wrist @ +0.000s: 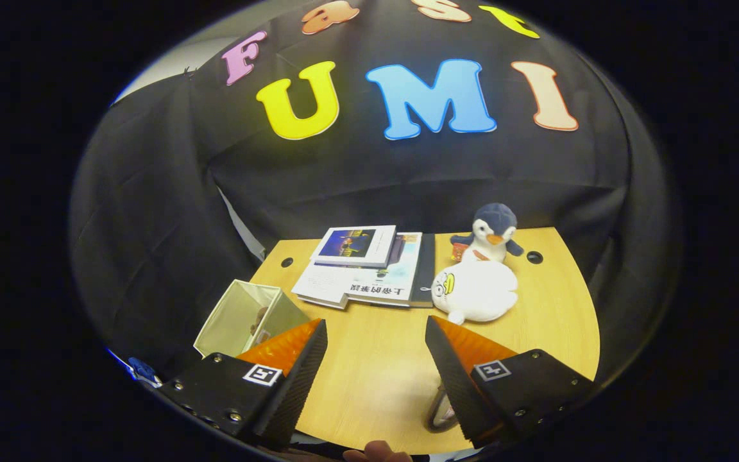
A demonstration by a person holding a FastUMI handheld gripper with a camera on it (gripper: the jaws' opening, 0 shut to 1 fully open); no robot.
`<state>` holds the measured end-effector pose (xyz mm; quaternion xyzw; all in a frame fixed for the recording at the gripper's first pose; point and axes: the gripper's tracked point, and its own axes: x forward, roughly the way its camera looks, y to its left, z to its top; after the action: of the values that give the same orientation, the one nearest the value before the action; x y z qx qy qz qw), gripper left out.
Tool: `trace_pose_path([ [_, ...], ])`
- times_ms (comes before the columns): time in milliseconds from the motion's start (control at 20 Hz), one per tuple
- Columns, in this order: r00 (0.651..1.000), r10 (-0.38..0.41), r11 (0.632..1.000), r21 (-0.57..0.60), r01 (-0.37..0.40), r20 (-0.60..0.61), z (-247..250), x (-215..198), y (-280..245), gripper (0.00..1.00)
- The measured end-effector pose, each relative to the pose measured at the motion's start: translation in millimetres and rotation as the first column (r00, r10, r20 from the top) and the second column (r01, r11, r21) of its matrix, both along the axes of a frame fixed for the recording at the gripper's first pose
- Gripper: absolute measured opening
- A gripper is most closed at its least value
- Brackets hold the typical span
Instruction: Open the storage box then place both shoes into the box .Put the left shoe in first, then the right shoe, with the right side of both shoes facing outward in a uniform manner.
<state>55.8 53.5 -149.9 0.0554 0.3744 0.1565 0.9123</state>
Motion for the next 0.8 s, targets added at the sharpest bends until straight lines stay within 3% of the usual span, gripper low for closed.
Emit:
trace_pose_path([
  [500,0.986,-0.154,0.988,-0.001,0.154,-0.056,-64.5,-33.5,-95.1,0.93],
  [800,0.962,-0.215,0.973,0.046,0.226,-0.168,-108.6,-61.0,-120.9,0.92],
])
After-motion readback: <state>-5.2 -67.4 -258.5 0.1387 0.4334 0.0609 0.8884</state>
